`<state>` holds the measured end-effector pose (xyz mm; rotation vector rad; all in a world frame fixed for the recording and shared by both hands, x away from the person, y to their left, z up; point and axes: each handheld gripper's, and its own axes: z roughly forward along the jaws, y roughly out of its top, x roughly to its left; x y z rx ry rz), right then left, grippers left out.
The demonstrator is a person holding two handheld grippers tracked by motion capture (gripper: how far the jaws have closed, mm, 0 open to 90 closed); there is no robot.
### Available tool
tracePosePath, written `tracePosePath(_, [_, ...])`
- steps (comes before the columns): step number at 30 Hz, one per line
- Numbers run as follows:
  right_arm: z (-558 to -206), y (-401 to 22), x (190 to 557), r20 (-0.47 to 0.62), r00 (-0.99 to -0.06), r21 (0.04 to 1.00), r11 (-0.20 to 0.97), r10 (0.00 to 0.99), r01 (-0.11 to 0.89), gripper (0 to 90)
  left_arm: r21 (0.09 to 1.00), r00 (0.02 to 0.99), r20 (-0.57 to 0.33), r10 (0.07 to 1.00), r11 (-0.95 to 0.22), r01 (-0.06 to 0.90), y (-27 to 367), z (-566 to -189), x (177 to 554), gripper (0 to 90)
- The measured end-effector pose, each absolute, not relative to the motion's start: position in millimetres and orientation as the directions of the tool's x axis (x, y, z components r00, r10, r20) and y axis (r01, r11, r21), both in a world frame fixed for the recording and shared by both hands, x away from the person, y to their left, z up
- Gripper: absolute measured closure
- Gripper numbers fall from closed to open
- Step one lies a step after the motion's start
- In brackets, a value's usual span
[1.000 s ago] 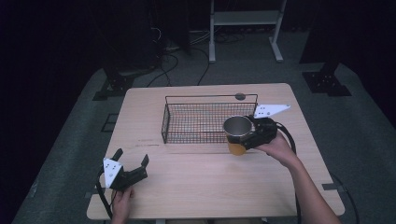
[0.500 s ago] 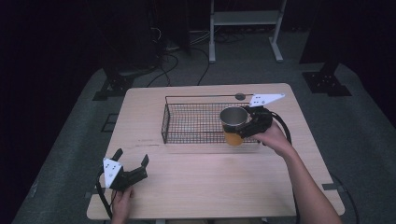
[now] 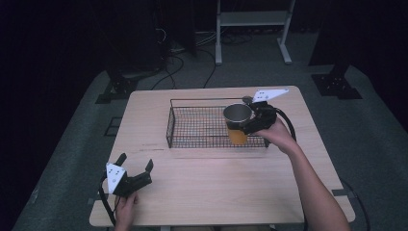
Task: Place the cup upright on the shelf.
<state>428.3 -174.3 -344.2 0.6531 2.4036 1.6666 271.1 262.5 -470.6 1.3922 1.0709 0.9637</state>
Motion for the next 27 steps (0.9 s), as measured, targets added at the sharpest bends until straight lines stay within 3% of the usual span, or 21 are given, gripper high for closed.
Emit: tracePosePath(27, [-337, -161, 470, 0.136, -0.884, 0.907, 0.302, 0.447, 0.292, 8.4, 0.996, 0.269, -0.015, 0.963, -0.009, 0.089, 263, -471, 271, 0.0])
